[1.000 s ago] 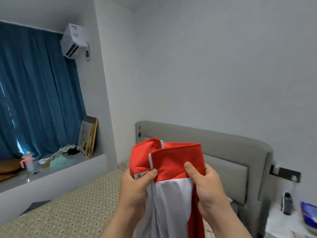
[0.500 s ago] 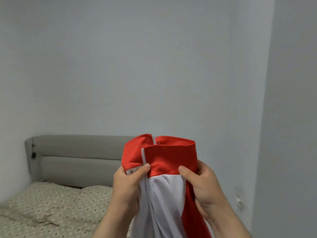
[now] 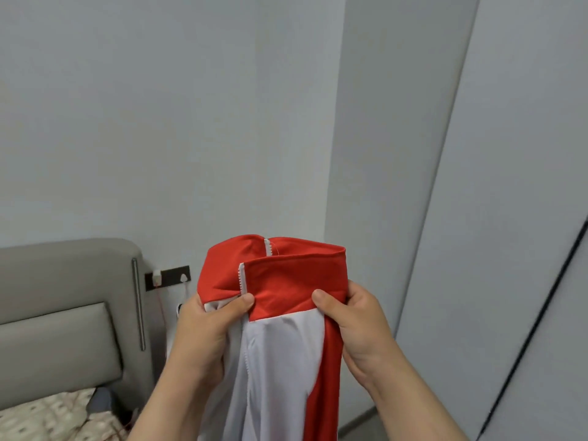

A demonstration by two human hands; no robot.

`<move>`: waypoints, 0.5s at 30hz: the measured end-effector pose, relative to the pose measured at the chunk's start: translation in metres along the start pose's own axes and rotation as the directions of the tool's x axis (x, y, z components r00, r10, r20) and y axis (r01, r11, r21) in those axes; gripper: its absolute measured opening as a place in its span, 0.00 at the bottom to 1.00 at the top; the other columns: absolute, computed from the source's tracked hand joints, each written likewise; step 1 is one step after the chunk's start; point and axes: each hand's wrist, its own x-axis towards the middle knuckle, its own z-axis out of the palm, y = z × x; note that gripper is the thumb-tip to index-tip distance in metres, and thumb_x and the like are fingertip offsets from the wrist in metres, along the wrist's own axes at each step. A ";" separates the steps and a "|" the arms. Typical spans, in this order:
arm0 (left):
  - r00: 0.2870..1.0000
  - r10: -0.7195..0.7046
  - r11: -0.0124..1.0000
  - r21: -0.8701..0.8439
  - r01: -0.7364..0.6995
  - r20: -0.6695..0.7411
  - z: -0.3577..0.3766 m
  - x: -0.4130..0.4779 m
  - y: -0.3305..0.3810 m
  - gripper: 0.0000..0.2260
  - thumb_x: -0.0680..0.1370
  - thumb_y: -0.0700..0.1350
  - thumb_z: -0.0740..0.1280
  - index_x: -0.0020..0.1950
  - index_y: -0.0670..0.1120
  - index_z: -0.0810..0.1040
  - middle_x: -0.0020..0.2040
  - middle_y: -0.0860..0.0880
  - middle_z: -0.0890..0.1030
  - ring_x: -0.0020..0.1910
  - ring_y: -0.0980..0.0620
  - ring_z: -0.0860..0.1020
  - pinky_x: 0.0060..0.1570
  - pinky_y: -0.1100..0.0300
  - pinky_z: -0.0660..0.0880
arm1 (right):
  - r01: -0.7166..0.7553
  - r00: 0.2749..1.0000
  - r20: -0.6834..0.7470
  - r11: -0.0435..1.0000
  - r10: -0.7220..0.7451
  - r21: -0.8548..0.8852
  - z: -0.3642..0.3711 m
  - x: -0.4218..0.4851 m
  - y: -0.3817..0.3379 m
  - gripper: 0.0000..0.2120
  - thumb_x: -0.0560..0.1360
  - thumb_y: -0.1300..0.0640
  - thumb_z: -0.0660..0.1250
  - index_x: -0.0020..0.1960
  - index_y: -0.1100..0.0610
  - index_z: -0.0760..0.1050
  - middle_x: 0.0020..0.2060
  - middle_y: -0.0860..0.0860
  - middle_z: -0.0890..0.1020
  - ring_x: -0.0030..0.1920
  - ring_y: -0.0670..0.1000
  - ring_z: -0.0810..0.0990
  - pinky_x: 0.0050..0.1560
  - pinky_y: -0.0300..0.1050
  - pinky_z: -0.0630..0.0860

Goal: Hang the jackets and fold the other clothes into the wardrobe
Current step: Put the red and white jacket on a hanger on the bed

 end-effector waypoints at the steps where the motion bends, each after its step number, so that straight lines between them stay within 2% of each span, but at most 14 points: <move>1: 0.999 -0.022 1.000 -0.011 0.022 0.047 0.005 0.005 -0.008 0.16 0.62 0.38 0.74 0.48 0.51 0.86 0.49 0.41 0.85 0.47 0.44 0.85 0.41 0.57 0.81 | -0.001 0.999 -0.045 1.000 0.000 -0.012 -0.007 0.001 0.002 0.07 0.74 0.63 0.73 0.51 0.57 0.83 0.48 0.55 0.87 0.50 0.55 0.86 0.48 0.44 0.82; 7: 0.963 -0.152 0.985 -0.043 0.165 0.221 0.049 0.027 -0.053 0.17 0.61 0.39 0.76 0.49 0.49 0.86 0.50 0.41 0.85 0.48 0.41 0.85 0.43 0.53 0.82 | -0.009 0.966 -0.258 0.997 -0.011 -0.077 -0.055 0.006 0.002 0.09 0.73 0.62 0.74 0.53 0.55 0.83 0.48 0.52 0.87 0.50 0.53 0.86 0.51 0.47 0.81; 12: 0.927 -0.214 0.973 -0.017 0.230 0.308 0.100 0.042 -0.096 0.13 0.68 0.31 0.73 0.46 0.46 0.85 0.47 0.40 0.85 0.46 0.40 0.85 0.46 0.49 0.82 | -0.017 0.931 -0.365 0.994 -0.024 -0.108 -0.110 0.015 -0.006 0.10 0.74 0.54 0.73 0.55 0.52 0.82 0.50 0.51 0.87 0.51 0.52 0.86 0.51 0.47 0.81; 15: 0.914 -0.244 0.968 0.016 0.252 0.324 0.138 0.045 -0.130 0.12 0.69 0.31 0.74 0.46 0.47 0.85 0.46 0.41 0.86 0.46 0.41 0.85 0.45 0.51 0.80 | 0.015 0.899 -0.436 0.998 -0.042 -0.064 -0.152 0.024 -0.013 0.08 0.77 0.57 0.69 0.55 0.56 0.83 0.51 0.54 0.86 0.51 0.53 0.85 0.49 0.46 0.81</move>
